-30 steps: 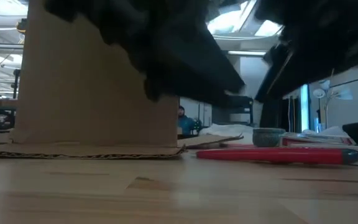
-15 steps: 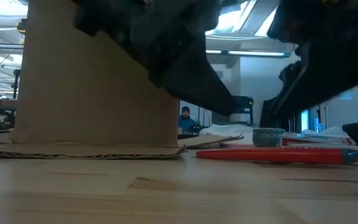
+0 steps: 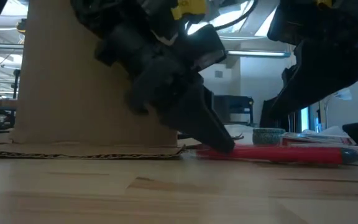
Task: Unpack boxes
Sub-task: Break down box until it is fully flat
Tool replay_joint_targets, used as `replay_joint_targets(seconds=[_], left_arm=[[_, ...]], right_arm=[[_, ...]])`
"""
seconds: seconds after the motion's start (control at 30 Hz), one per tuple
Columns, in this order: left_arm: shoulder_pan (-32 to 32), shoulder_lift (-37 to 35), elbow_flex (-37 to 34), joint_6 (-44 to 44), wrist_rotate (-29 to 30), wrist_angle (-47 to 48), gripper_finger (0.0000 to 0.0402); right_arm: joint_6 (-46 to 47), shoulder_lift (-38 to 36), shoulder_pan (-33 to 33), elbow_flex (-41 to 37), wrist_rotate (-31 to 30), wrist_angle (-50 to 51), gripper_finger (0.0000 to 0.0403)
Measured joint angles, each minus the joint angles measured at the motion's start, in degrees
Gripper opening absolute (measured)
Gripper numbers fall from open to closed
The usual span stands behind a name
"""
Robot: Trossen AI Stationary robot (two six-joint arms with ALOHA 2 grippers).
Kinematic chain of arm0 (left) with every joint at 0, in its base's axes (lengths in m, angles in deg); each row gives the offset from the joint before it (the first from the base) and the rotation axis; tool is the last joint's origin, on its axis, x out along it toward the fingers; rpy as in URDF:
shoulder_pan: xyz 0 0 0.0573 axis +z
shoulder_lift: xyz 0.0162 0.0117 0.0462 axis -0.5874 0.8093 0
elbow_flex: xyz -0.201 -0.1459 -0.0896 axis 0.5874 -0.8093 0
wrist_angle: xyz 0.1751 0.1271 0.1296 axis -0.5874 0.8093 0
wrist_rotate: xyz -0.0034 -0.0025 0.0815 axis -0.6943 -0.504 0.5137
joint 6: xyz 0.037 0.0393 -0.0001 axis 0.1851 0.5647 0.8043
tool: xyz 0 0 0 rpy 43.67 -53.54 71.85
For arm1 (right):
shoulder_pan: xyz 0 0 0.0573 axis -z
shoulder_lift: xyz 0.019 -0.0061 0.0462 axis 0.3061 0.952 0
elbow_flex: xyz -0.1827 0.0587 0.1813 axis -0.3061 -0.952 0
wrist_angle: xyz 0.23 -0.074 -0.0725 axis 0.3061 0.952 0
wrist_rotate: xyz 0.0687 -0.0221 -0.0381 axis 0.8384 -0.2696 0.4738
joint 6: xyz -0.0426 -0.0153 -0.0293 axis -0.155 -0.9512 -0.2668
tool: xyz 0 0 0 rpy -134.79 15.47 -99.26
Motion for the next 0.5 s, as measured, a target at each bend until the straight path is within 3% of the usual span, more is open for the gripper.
replay_joint_targets(seconds=[0.3,0.5], left_arm=[[0.89,2.74,0.15,-0.7,0.63,-1.26,0.0139],[0.78,3.49,0.22,-2.57,0.68,-1.52,0.0095]], right_arm=[[-0.1,0.0,0.0,0.0,-2.41,-1.04,0.0197],[-0.16,0.0,0.0,0.02,-3.65,-1.06,0.0197]])
